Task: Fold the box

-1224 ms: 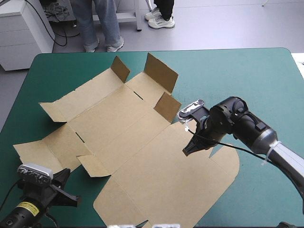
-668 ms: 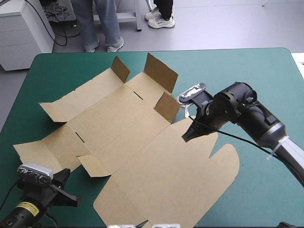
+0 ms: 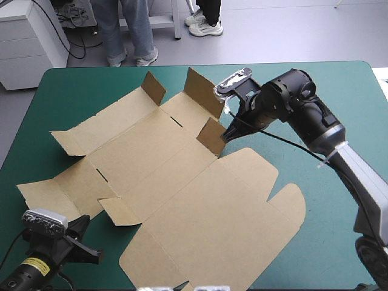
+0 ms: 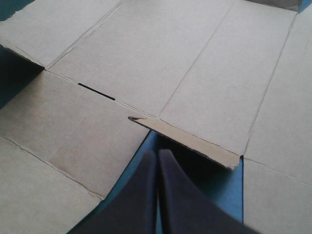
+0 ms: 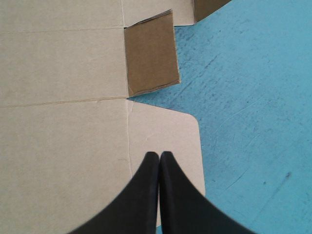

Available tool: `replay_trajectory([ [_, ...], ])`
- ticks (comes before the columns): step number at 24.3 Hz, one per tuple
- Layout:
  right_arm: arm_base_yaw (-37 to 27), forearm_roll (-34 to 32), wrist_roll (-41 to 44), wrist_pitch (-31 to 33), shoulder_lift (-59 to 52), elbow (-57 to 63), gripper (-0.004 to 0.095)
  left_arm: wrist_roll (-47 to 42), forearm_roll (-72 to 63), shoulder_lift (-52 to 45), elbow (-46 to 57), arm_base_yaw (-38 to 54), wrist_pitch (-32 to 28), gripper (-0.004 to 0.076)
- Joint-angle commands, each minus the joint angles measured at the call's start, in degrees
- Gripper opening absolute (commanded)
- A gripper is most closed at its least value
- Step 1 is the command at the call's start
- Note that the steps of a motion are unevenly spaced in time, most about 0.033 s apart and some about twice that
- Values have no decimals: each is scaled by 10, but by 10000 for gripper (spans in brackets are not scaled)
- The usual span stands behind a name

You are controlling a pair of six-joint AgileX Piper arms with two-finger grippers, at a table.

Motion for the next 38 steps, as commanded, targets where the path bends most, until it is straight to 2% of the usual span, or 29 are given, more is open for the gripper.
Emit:
replay_trajectory([
  [1,-23,1,-20,1,7,-40,-18,-3,-4,6,-14,-2,-39,-8],
  [9,-73,42,-55,1,53,-82,-16,-3,-4,6,-14,-2,-39,-8],
  [13,-86,45,-77,1,69,-99,31,-3,-4,6,-14,-2,-39,-8],
  [14,-89,45,-78,1,72,-102,60,-3,-4,6,-14,-2,-39,-8],
  [16,-90,46,-90,0,84,-112,190,-3,-4,6,-14,-2,-39,-8],
  [17,-90,51,-110,0,91,-117,304,-3,-4,6,-14,-2,-39,-8],
  [19,-90,64,-116,-8,99,-117,455,-3,-4,6,-14,-2,-39,-8],
  [20,-90,69,-123,-10,103,-117,488,-3,-4,6,-14,-2,-39,-8],
  [23,-90,77,-136,-19,121,-122,497,-3,-4,6,-14,-2,-39,-8],
  [26,-90,114,-160,-22,156,-145,497,-3,-4,6,-14,-2,-39,-8],
  [38,-90,171,-160,0,260,-232,497,-3,-4,6,-14,-2,-39,-8],
])
